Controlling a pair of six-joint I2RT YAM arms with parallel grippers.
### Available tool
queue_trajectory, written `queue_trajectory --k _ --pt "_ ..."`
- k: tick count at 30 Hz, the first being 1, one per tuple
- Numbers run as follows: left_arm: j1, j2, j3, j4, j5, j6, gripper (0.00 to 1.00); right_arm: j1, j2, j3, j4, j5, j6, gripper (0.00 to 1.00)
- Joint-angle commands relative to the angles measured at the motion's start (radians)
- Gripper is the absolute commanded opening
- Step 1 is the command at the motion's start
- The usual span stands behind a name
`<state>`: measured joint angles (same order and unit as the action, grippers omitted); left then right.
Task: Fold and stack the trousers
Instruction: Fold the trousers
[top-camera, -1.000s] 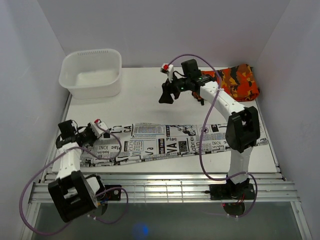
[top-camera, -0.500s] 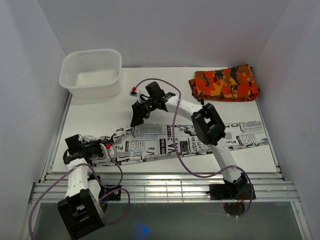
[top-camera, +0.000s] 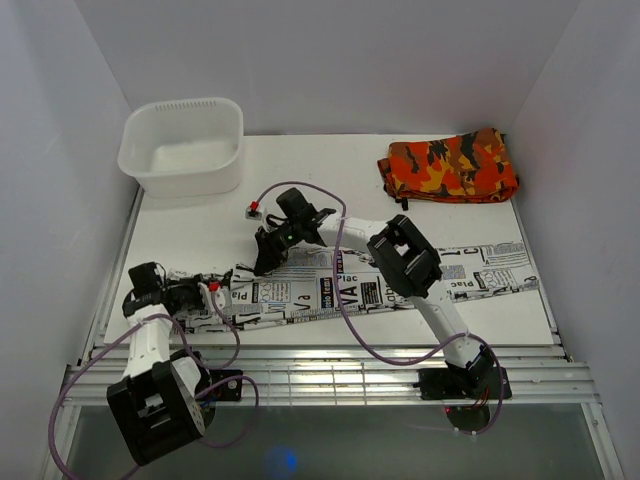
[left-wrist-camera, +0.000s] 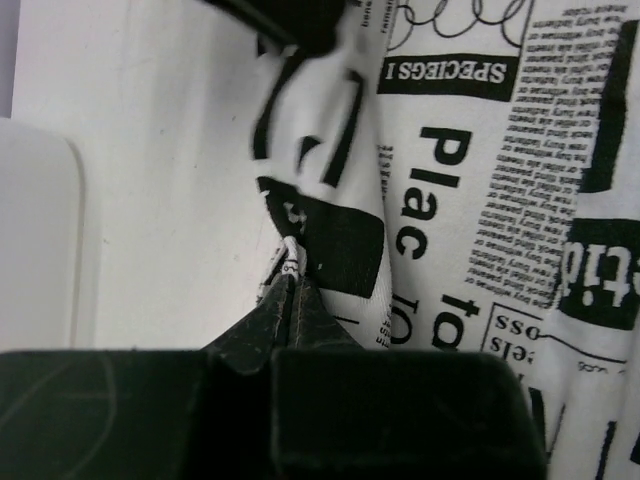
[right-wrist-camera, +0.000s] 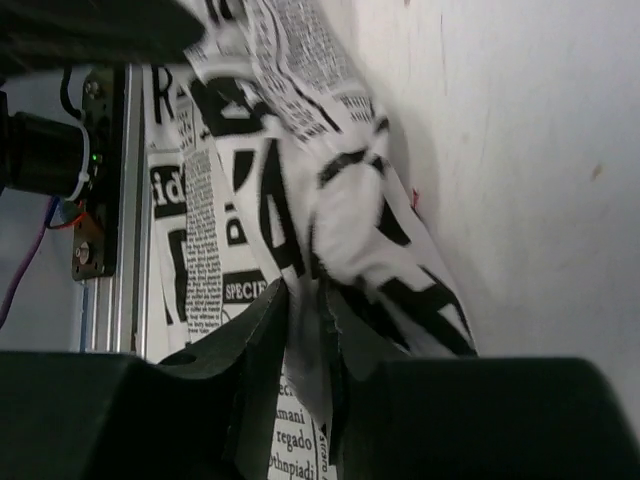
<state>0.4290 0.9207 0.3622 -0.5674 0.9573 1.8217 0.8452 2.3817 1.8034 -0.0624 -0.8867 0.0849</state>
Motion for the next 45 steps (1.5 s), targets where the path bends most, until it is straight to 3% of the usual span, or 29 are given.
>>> queue_trajectory --k 1,2,5,7,10,17,25,32,39,45 --pt "-0.003 0.009 0.086 -0.048 0.032 -0.119 0.09 0.023 -0.044 -0.102 0.012 -0.008 -0.059 0.24" --pt "-0.004 0.006 0.099 -0.058 0.037 -0.142 0.15 0.028 -0.045 -0.116 0.009 -0.005 -0.066 0.21" --pt "-0.003 -0.025 0.148 -0.081 0.047 -0.229 0.21 0.041 -0.041 -0.145 0.006 0.009 -0.08 0.09" --pt "-0.004 -0.052 0.181 -0.056 0.052 -0.343 0.36 0.046 -0.041 -0.165 0.015 0.023 -0.08 0.08" --pt "-0.004 -0.045 0.246 -0.051 0.046 -0.516 0.45 0.054 -0.081 -0.249 0.105 0.057 -0.076 0.08" --pt "-0.009 0.213 0.457 -0.342 0.123 -0.625 0.46 0.092 -0.185 -0.453 0.312 0.21 -0.056 0.08" --pt "-0.17 0.493 0.526 -0.348 0.081 -0.824 0.62 0.12 -0.243 -0.582 0.501 0.345 -0.08 0.08" --pt "-0.277 0.618 0.541 -0.163 0.02 -1.018 0.64 0.118 -0.251 -0.549 0.5 0.319 -0.12 0.08" --pt "-0.361 0.707 0.55 -0.06 -0.009 -1.079 0.65 0.118 -0.274 -0.541 0.477 0.295 -0.135 0.08" --pt "-0.375 0.757 0.543 -0.077 0.058 -1.087 0.55 0.114 -0.28 -0.541 0.475 0.316 -0.12 0.08"
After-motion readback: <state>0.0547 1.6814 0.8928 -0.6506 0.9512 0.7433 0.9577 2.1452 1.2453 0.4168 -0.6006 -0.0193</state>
